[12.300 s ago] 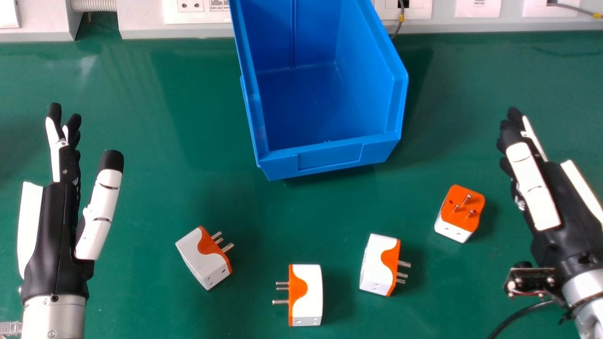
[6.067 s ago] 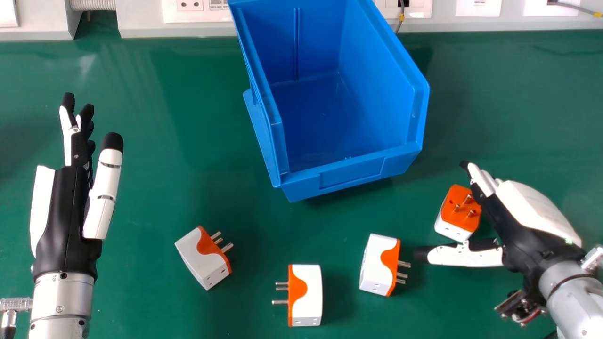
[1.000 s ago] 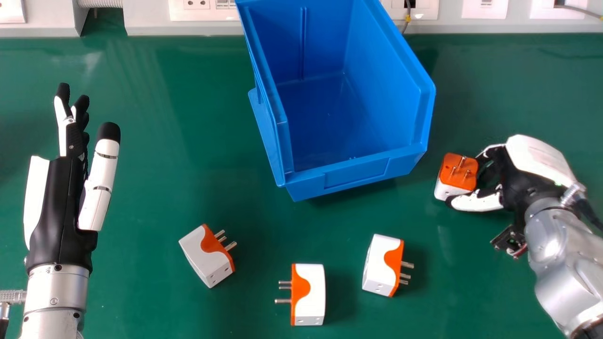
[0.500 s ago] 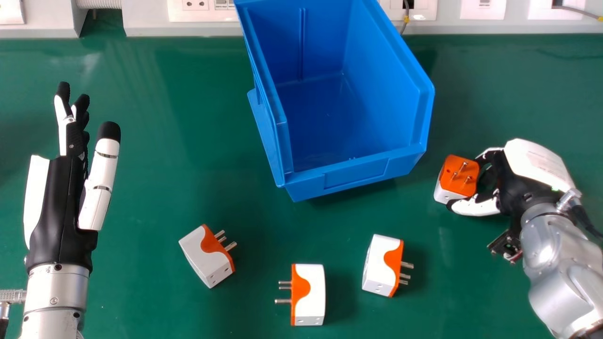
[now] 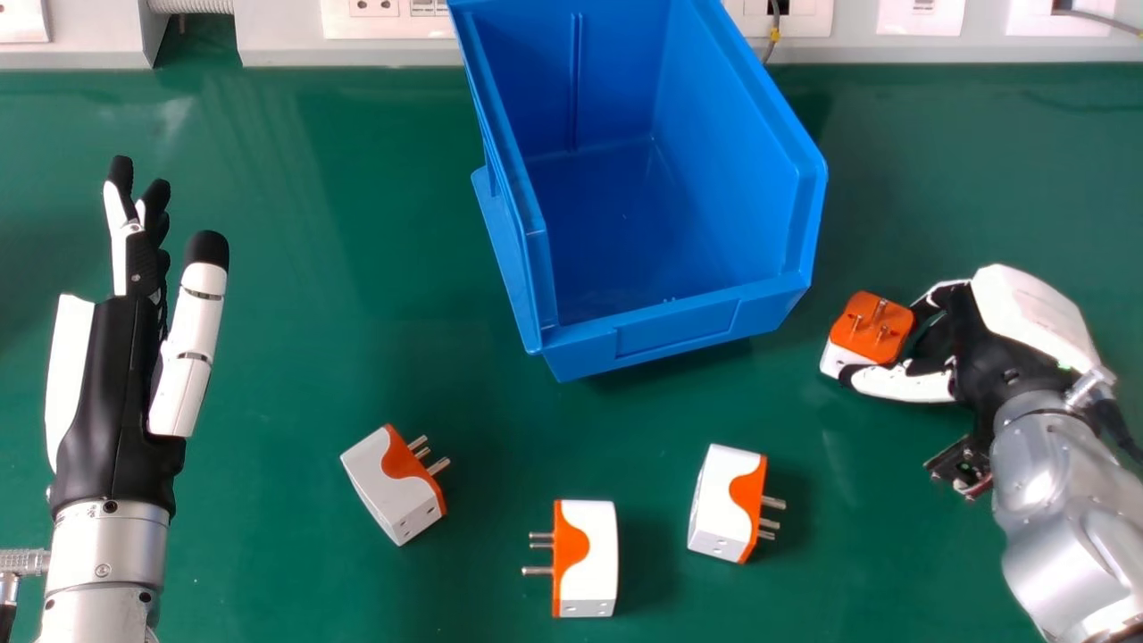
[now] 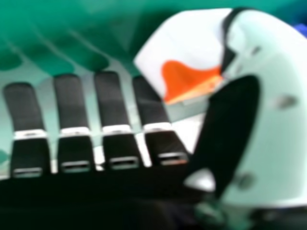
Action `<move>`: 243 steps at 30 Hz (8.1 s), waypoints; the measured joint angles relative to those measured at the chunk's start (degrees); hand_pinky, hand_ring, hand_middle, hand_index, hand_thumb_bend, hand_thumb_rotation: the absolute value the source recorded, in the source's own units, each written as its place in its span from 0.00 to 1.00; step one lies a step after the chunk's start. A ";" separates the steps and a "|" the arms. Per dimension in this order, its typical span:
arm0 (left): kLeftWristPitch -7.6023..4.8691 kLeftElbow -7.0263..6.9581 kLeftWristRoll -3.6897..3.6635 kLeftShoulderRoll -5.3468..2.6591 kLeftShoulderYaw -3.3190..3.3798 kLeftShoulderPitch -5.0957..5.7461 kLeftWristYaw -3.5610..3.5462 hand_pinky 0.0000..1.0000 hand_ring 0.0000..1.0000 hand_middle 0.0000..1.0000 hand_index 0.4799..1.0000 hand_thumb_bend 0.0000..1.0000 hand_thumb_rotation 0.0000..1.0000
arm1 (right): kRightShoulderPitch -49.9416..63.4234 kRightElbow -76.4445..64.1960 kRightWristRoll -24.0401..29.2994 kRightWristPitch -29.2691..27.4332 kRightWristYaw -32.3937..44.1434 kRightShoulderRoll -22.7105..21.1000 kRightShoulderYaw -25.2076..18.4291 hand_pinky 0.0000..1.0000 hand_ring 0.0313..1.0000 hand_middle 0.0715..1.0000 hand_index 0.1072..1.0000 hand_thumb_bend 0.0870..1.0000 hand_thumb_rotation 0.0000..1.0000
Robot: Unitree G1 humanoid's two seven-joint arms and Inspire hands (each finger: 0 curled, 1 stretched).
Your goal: Pick all objects and put in blue box
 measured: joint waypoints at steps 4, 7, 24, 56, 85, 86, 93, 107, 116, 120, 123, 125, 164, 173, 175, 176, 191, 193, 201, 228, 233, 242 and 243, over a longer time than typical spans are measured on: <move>0.03 -0.02 0.00 0.00 -0.01 -0.01 -0.04 1.00 1.00 1.00 1.00 0.44 1.00 | 1.45 -0.44 -0.36 -1.61 -1.43 -0.23 0.02 0.47 0.56 0.59 0.58 0.29 0.35; 0.03 -0.02 -0.02 0.00 -0.01 -0.03 -0.07 1.00 1.00 1.00 1.00 0.44 1.00 | 2.55 -1.65 -0.43 -1.57 -1.81 -0.25 -0.01 0.46 0.55 0.59 0.57 0.28 0.34; 0.01 0.13 -0.01 0.03 0.00 -0.29 -0.21 1.00 1.00 1.00 1.00 0.42 1.00 | 13.43 -11.95 0.94 -3.46 -4.00 -0.11 -3.17 0.31 0.39 0.44 0.41 0.25 0.29; 0.84 -0.17 -0.07 0.29 0.40 -0.19 -1.17 1.00 1.00 1.00 1.00 0.48 1.00 | 25.30 -22.11 2.05 -11.51 -8.40 2.54 -6.66 0.05 0.06 0.09 0.10 0.23 0.15; 0.84 0.45 -0.58 1.40 0.42 -0.23 -2.02 1.00 1.00 1.00 1.00 0.47 1.00 | 28.57 -39.00 4.10 -12.50 -5.55 7.01 -8.14 0.01 0.02 0.04 0.05 0.21 0.11; 0.84 0.51 -0.57 1.40 0.42 -0.25 -2.02 1.00 1.00 1.00 1.00 0.47 1.00 | 28.02 -39.11 3.95 -12.58 -5.34 7.16 -7.90 0.01 0.02 0.04 0.05 0.22 0.11; 0.74 0.83 -0.55 1.40 0.35 -0.78 -2.02 1.00 1.00 1.00 1.00 0.46 1.00 | 24.41 -39.29 1.79 -12.60 -4.22 8.10 -5.53 0.01 0.02 0.04 0.04 0.22 0.11; 0.08 1.92 -0.59 1.39 0.32 -1.28 -1.92 1.00 1.00 1.00 1.00 0.43 1.00 | 13.51 -35.78 -0.96 -9.81 -1.15 11.64 -1.12 0.01 0.02 0.04 0.04 0.22 0.06; -0.19 1.96 -0.60 1.40 0.28 -1.29 -1.99 1.00 1.00 1.00 1.00 0.44 1.00 | 5.20 -30.01 -5.63 -7.04 -1.40 13.49 1.44 0.01 0.02 0.04 0.05 0.23 0.05; -0.23 1.95 -0.58 1.39 0.22 -1.26 -1.98 1.00 1.00 1.00 1.00 0.44 1.00 | 1.02 -26.30 -5.38 -6.49 -1.42 14.48 2.00 0.01 0.02 0.04 0.05 0.23 0.06; -0.31 1.93 -0.59 1.38 0.22 -1.21 -1.98 1.00 1.00 1.00 1.00 0.44 1.00 | -3.33 -21.79 -4.56 -6.65 -1.54 14.83 2.01 0.02 0.02 0.04 0.05 0.23 0.06; -0.32 1.92 -0.59 1.38 0.22 -1.19 -1.98 1.00 1.00 1.00 1.00 0.44 1.00 | -6.17 -19.01 -4.22 -6.72 -1.59 14.97 2.00 0.02 0.03 0.04 0.05 0.22 0.06; 0.81 -1.32 -1.75 1.02 -0.06 0.76 -2.34 1.00 1.00 1.00 1.00 0.45 1.00 | -45.50 39.49 -2.38 -10.16 -9.75 22.02 9.44 0.30 0.36 0.36 0.29 0.24 0.11; 1.10 -1.99 -1.72 0.12 -0.08 1.09 -2.26 1.00 1.00 1.00 1.00 0.44 1.00 | -45.54 40.60 0.62 -12.16 -9.83 22.12 8.92 0.34 0.42 0.41 0.37 0.35 0.04; 1.28 -2.05 -1.70 0.06 -0.08 1.09 -2.20 1.00 1.00 1.00 1.00 0.43 1.00 | -45.54 40.74 1.06 -12.23 -9.74 22.20 8.95 0.34 0.42 0.43 0.37 0.37 0.04; 1.43 -2.15 -1.69 -0.01 -0.08 1.09 -2.17 1.00 1.00 1.00 1.00 0.43 1.00 | -45.54 40.73 1.23 -12.24 -9.59 22.19 9.00 0.34 0.42 0.43 0.37 0.37 0.04; 1.55 -2.54 -0.62 -0.43 -0.37 0.94 -1.19 1.00 1.00 1.00 1.00 0.42 1.00 | -45.48 40.48 -2.13 -12.69 -7.29 20.69 15.38 0.56 0.67 0.68 0.61 0.42 0.14; 1.55 -2.45 -0.63 -0.43 -0.37 0.90 -1.20 1.00 1.00 1.00 1.00 0.41 1.00 | -45.47 40.47 -2.74 -12.82 -7.26 20.45 16.22 0.72 0.79 0.80 0.75 0.44 0.20; 1.54 -2.41 -0.67 -0.43 -0.38 0.66 -1.20 1.00 1.00 1.00 1.00 0.41 1.00 | -45.39 40.07 -2.97 -12.86 -6.98 19.91 16.81 0.93 0.95 0.95 0.93 0.48 0.29; 1.37 -1.26 -0.66 -0.43 -0.69 -0.02 -1.20 1.00 1.00 1.00 1.00 0.42 1.00 | -44.11 35.67 -3.07 -10.16 -7.20 19.87 16.94 1.00 1.00 1.00 1.00 0.45 0.29; 1.41 -1.35 -0.58 -0.41 -0.70 -0.11 -1.17 1.00 1.00 1.00 1.00 0.43 1.00 | -38.34 24.35 -3.47 -7.56 -6.74 17.78 16.82 1.00 1.00 1.00 1.00 0.43 0.22; 1.45 -1.28 -0.55 -0.37 -0.69 -0.12 -1.19 1.00 1.00 1.00 1.00 0.43 1.00 | -20.63 -6.79 -8.99 -2.75 -5.83 11.80 16.24 1.00 1.00 1.00 1.00 0.40 0.14; 1.46 -1.29 -0.55 -0.36 -0.69 -0.12 -1.19 1.00 1.00 1.00 1.00 0.43 1.00 | -18.11 -10.54 -9.72 -2.61 -5.77 11.13 16.10 1.00 1.00 1.00 1.00 0.40 0.14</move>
